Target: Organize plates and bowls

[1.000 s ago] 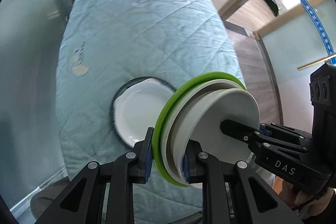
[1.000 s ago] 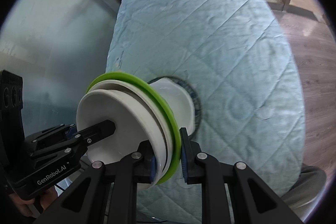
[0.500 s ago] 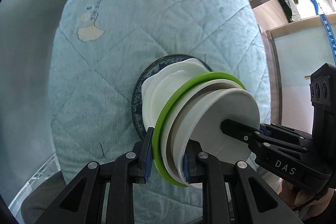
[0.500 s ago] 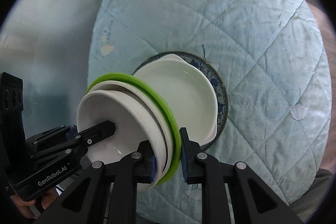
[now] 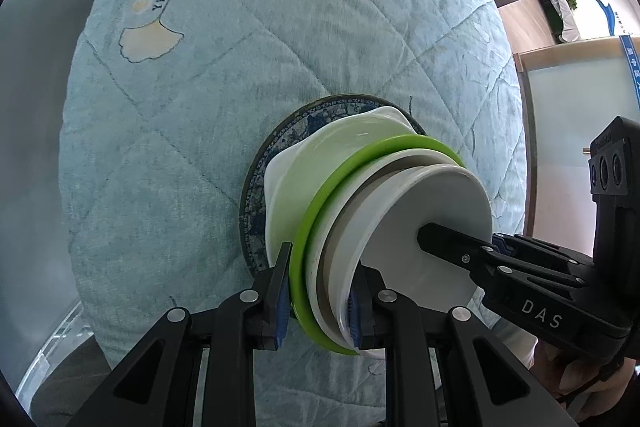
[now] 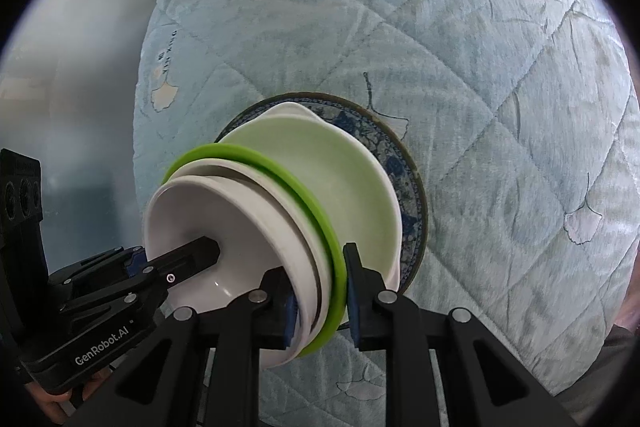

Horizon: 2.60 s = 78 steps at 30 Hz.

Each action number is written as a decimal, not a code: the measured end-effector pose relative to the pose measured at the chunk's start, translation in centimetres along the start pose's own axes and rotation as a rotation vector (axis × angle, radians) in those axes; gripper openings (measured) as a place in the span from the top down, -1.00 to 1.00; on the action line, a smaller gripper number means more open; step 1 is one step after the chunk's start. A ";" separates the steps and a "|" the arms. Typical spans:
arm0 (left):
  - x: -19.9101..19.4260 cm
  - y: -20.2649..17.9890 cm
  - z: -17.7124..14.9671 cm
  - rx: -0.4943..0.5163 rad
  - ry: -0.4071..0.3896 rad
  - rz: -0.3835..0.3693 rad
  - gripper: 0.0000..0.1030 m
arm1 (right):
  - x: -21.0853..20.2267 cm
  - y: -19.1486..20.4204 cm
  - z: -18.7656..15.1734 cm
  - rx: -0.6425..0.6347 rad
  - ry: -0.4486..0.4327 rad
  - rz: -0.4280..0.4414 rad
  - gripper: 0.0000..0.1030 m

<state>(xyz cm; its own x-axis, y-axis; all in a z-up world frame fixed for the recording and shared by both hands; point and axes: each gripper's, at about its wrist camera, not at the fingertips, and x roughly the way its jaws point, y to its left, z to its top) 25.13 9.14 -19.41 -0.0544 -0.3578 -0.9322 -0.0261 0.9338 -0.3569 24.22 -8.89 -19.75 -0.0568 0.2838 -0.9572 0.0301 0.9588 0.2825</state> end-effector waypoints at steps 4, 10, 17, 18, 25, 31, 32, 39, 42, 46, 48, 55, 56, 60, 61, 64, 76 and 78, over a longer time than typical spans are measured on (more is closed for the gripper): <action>0.3 -0.5 0.3 -0.004 0.000 0.006 0.62 | 0.4 -0.3 0.7 0.004 -0.008 -0.003 0.60; 0.5 -0.4 0.8 -0.019 0.006 0.006 0.60 | 0.0 -0.8 1.2 0.003 -0.018 0.006 0.59; -0.9 -0.6 0.5 -0.007 -0.020 0.025 0.59 | -0.7 -0.9 1.0 0.010 -0.042 -0.007 0.58; -1.6 -0.7 0.2 -0.004 -0.040 0.025 0.59 | -1.2 -0.8 0.9 0.006 -0.055 -0.013 0.58; -9.0 -1.9 -3.3 0.050 -0.247 0.109 0.14 | -6.2 -0.9 -1.4 -0.040 -0.176 -0.032 -0.50; -14.5 -3.8 -8.7 0.094 -0.509 0.228 -0.85 | -9.1 1.0 -6.3 -0.176 -0.252 -0.079 -1.00; -15.0 -4.1 -9.6 0.087 -0.521 0.233 -0.85 | -9.5 1.3 -7.3 -0.192 -0.265 -0.084 -0.99; -15.9 -5.6 -15.0 0.092 -0.544 0.248 -0.85 | -11.4 2.3 -12.0 -0.222 -0.334 -0.107 -0.99; -16.0 -6.8 -17.6 0.116 -0.560 0.268 -0.85 | -12.4 2.3 -13.6 -0.227 -0.363 -0.129 -0.99; -16.7 -8.7 -20.5 0.161 -0.610 0.256 -0.46 | -13.8 2.0 -15.9 -0.240 -0.393 -0.147 -0.99; -16.7 -9.5 -21.3 0.175 -0.603 0.229 0.43 | -14.5 1.9 -17.1 -0.256 -0.415 -0.157 -0.95; -17.5 -12.0 -23.9 0.167 -0.712 0.325 -0.97 | -16.3 1.6 -20.3 -0.293 -0.472 -0.149 -0.73; -17.5 -12.3 -24.4 0.169 -0.753 0.342 -0.99 | -16.4 1.5 -20.7 -0.293 -0.485 -0.158 -0.80; -15.9 -12.9 -24.5 0.199 -0.728 0.377 -0.99 | -16.5 0.8 -21.9 -0.276 -0.527 -0.163 -0.99; -15.4 -12.9 -24.6 0.196 -0.720 0.382 -0.99 | -16.4 0.6 -22.1 -0.271 -0.533 -0.161 -0.99; -14.4 -13.0 -25.2 0.183 -0.719 0.364 -0.99 | -16.2 0.3 -22.5 -0.272 -0.543 -0.164 -0.99; -13.0 -12.4 -27.2 0.142 -0.723 0.330 -0.99 | -14.9 -0.8 -23.4 -0.251 -0.553 -0.160 -0.99; -12.9 -12.3 -27.3 0.136 -0.722 0.338 -0.99 | -14.9 -0.8 -23.5 -0.251 -0.558 -0.161 -0.99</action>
<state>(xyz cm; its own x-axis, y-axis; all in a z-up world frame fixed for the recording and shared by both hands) -1.13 2.17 -1.35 0.6216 -0.0085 -0.7833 0.0011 0.9999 -0.0100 1.63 -13.55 -4.24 0.4896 0.1510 -0.8587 -0.1741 0.9820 0.0734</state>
